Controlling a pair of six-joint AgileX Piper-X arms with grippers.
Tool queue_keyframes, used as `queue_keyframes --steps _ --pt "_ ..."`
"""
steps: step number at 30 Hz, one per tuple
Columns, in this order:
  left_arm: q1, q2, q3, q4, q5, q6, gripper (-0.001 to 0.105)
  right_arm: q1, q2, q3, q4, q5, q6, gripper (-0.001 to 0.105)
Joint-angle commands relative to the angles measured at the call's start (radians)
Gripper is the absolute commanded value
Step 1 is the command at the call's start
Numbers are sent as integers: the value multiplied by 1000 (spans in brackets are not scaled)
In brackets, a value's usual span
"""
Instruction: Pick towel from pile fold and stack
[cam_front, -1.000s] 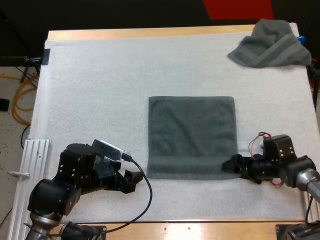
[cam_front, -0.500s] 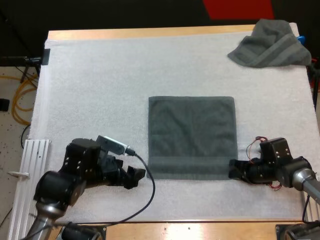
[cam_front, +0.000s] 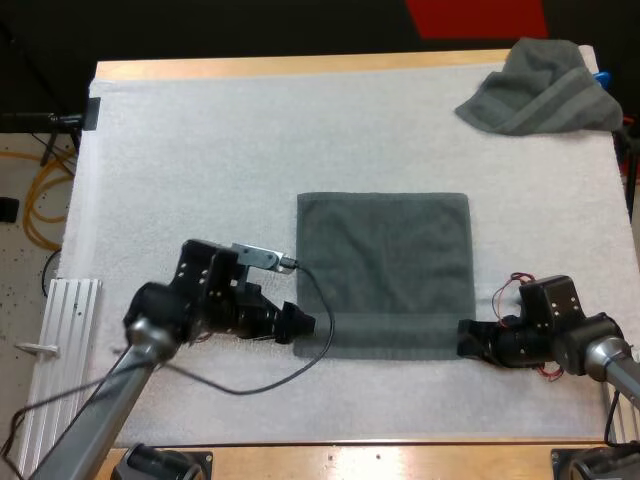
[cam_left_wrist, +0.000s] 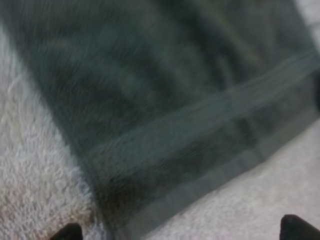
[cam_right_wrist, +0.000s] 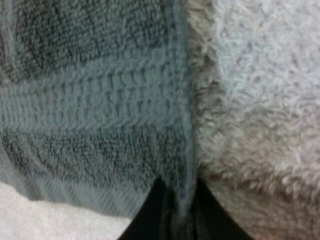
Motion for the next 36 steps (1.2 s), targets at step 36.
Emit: queue_keyframes --steps 36 --pt "-4 460 -1 -100 235 35 39 1 4 2 10 18 -14 0"
